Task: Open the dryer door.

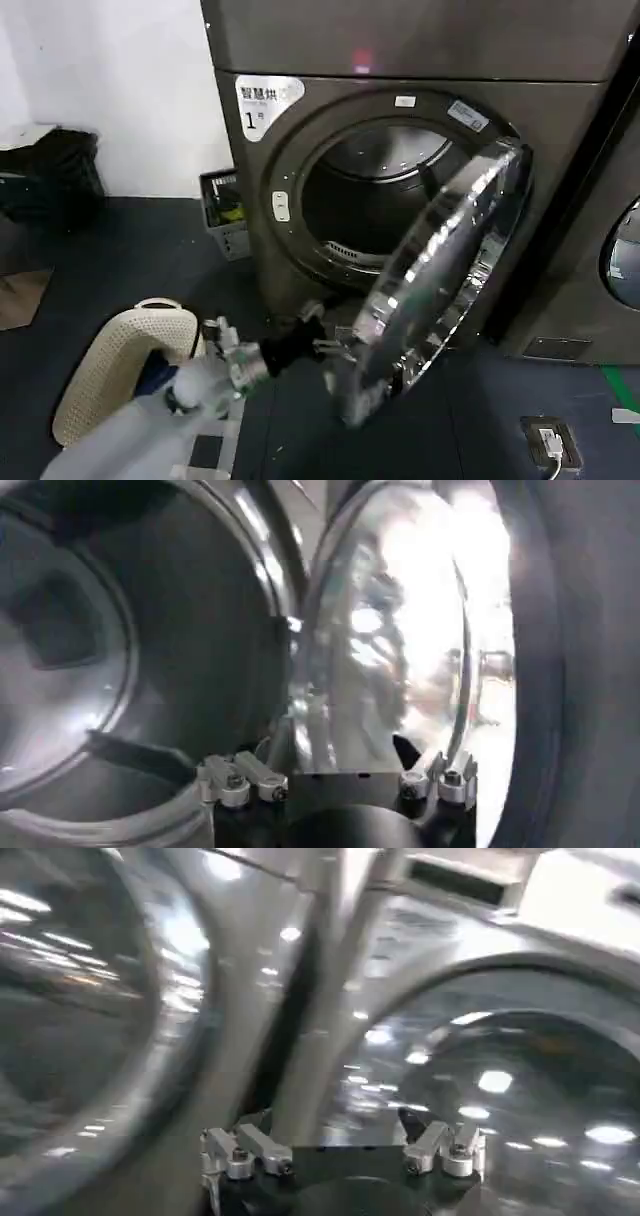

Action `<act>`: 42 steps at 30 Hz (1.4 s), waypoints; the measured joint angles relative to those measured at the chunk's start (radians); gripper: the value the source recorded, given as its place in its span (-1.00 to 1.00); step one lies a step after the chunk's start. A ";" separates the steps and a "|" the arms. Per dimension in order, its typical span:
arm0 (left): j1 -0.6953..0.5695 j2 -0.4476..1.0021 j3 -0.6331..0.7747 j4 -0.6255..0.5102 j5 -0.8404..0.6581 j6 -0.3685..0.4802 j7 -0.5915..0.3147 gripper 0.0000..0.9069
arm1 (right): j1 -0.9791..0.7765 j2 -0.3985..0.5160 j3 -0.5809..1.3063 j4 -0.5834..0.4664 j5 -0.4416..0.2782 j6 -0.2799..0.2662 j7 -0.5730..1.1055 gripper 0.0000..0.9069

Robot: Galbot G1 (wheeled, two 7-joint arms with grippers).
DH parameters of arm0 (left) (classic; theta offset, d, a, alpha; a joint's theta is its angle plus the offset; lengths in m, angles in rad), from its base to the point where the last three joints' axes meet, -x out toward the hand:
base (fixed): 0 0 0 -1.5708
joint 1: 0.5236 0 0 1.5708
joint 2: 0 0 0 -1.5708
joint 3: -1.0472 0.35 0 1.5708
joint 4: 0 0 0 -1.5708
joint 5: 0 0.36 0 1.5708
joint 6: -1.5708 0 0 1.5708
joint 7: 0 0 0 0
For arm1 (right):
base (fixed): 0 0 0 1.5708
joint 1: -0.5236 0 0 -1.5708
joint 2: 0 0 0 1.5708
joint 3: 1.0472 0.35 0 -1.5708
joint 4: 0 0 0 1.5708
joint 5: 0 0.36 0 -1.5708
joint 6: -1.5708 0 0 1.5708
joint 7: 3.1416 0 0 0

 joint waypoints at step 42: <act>-0.319 -0.560 0.410 0.305 -0.009 -0.010 -0.125 1.00 | -0.132 -0.129 0.581 -0.090 -0.070 -0.172 0.453 1.00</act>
